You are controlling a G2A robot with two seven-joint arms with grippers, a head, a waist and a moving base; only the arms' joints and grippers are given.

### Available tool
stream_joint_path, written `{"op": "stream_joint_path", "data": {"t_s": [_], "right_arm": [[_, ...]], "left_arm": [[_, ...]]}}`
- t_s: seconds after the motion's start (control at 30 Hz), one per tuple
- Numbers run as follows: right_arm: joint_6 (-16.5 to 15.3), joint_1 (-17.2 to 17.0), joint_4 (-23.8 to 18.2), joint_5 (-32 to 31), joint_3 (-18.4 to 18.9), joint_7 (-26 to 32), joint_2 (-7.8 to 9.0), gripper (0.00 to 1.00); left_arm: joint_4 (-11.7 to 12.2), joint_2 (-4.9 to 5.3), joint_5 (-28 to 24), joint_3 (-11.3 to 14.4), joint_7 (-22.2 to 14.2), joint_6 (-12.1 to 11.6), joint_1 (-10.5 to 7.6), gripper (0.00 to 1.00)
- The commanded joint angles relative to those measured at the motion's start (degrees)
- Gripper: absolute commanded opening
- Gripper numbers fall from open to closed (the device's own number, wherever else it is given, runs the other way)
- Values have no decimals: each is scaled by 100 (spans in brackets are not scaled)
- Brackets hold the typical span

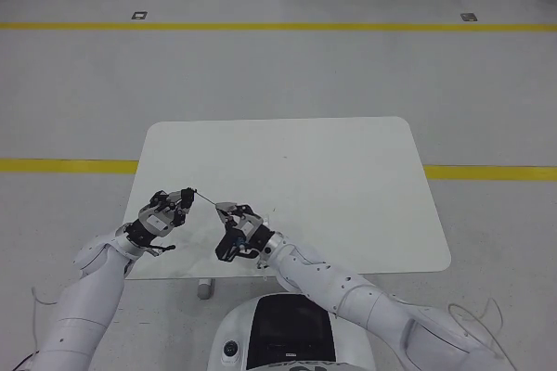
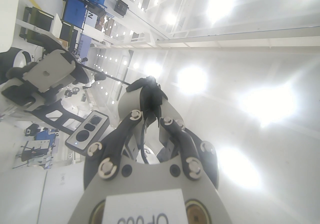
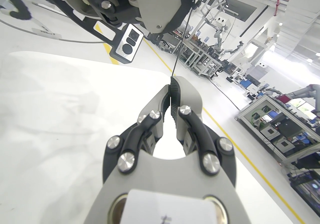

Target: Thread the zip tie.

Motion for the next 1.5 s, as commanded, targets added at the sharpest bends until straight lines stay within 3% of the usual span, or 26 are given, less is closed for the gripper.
{"op": "stream_joint_path", "data": {"t_s": [0.0,0.63,0.9,0.93,0.97,1.0,1.3,1.37,1.47], "right_arm": [[-6,8,13,0,-22,12,-5,0],[-133,39,198,0,-111,35,-61,0],[-473,-94,224,181,196,-202,-19,0],[-635,-123,199,301,298,-374,9,9],[-762,-139,190,383,384,-499,38,87],[-762,-139,190,383,384,-499,38,100],[-762,-139,190,383,384,-499,38,100],[-895,-232,78,571,476,-534,43,100],[-1277,-318,126,903,742,-770,107,100]], "left_arm": [[0,0,0,0,0,0,0,0],[0,0,0,0,0,0,0,0],[0,0,0,0,0,0,0,0],[0,0,0,0,0,0,0,0],[0,0,0,0,0,0,0,0],[0,0,0,0,0,0,0,0],[0,0,0,0,0,0,0,0],[-55,-8,-15,28,133,-6,8,0],[-105,14,-5,-48,46,28,28,0]]}}
